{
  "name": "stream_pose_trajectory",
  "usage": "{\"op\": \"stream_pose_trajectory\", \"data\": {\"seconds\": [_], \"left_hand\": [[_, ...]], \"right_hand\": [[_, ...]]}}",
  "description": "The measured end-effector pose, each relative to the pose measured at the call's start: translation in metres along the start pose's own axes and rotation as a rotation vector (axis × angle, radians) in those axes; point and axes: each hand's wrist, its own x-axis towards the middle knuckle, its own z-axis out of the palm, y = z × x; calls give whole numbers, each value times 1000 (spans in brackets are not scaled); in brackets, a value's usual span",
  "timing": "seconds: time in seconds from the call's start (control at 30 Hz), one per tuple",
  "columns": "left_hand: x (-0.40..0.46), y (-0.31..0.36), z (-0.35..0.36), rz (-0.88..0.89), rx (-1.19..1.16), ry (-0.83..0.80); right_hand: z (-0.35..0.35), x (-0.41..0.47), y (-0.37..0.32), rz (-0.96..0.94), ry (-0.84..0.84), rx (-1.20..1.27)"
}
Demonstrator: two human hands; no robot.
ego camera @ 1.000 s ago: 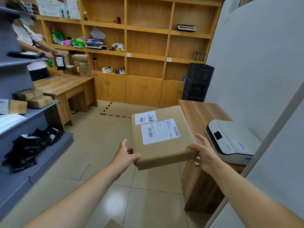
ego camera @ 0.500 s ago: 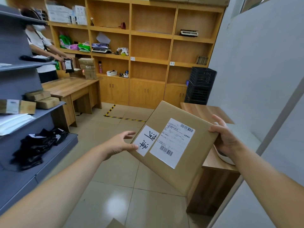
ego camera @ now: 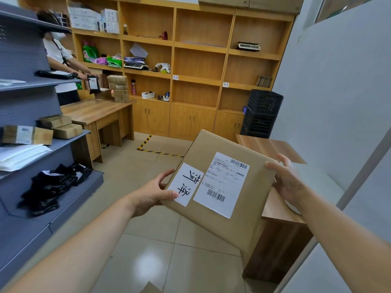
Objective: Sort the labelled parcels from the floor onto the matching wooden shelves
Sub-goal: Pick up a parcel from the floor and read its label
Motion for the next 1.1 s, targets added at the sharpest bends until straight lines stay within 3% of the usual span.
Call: {"op": "stream_pose_trajectory", "data": {"seconds": [0.17,0.37,0.6,0.9,1.1], "left_hand": [[4,-8,-15,39,-65,147],[19,-22,-27,79,-198,269],[53,-29,-18,123,-259,286],[131,-24,0,263,-61,356],[217,-20,8,335,116,497]], "right_hand": [[30,-12,35,-29,92,-187],[73,-40,87,-123,24,-418],[88,-34,107,-250,56,-540],[61,46,117,-303,154,-626],[37,145,123,-322,132,-582]]}}
